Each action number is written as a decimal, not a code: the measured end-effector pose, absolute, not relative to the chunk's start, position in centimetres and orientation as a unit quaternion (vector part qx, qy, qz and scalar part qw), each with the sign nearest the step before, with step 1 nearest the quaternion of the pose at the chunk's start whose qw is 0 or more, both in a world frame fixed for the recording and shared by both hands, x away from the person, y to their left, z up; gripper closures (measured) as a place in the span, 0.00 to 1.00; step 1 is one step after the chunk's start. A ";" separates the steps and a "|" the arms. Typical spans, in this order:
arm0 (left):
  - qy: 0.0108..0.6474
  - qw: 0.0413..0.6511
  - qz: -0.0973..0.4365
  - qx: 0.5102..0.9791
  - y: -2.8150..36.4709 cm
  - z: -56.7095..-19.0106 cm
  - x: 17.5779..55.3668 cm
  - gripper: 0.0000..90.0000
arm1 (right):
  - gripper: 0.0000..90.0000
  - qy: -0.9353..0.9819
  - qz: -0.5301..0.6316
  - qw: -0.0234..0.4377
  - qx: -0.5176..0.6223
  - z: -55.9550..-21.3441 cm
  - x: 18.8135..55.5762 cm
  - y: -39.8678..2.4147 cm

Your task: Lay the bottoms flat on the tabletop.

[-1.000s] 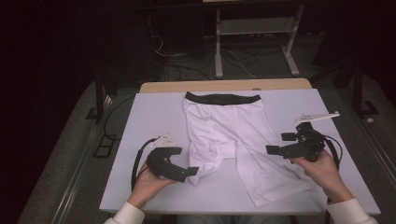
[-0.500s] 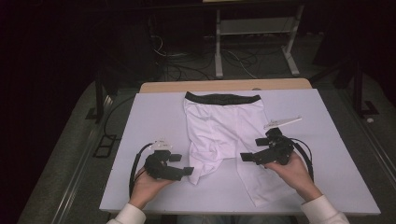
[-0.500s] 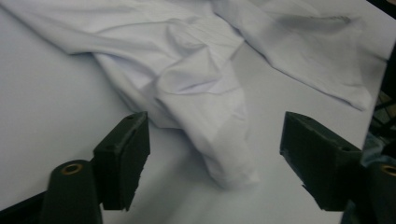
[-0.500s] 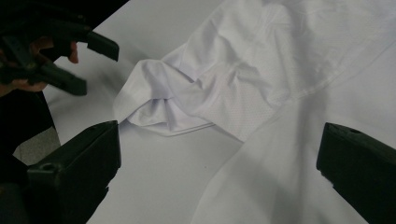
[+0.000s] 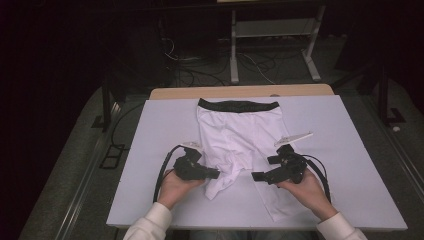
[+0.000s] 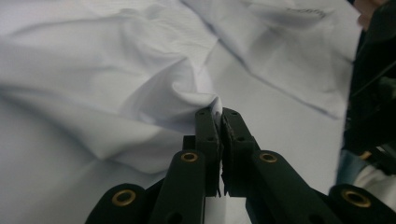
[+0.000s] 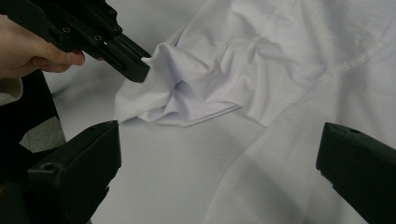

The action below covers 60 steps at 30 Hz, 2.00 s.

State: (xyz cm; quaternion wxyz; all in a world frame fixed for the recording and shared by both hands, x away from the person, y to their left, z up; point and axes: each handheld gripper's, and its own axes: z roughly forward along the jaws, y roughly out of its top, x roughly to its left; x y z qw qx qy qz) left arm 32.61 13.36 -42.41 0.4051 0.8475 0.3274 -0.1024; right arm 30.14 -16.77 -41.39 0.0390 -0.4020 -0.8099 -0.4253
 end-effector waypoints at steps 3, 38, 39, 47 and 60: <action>0.330 0.401 -0.100 0.849 11.6 -41.9 33.0 0.96 | 0.02 -0.809 -0.426 0.044 -0.402 -41.4 29.8 -16.8; 0.450 0.387 -0.172 0.786 5.2 -45.5 38.8 0.94 | 0.55 -0.849 -0.399 -0.011 -0.346 -44.3 30.9 -10.9; 0.450 0.386 -0.173 0.787 5.2 -45.5 38.8 0.94 | 0.58 -0.850 -0.394 -0.015 -0.349 -44.3 30.9 -10.8; 0.451 0.386 -0.174 0.786 5.4 -45.2 38.9 0.92 | 0.99 -0.844 -0.381 0.012 -0.377 -44.7 31.8 -11.6; 0.462 0.389 -0.164 0.780 6.0 -45.3 39.6 0.95 | 0.80 -0.834 -0.405 0.031 -0.374 -44.1 31.7 -11.6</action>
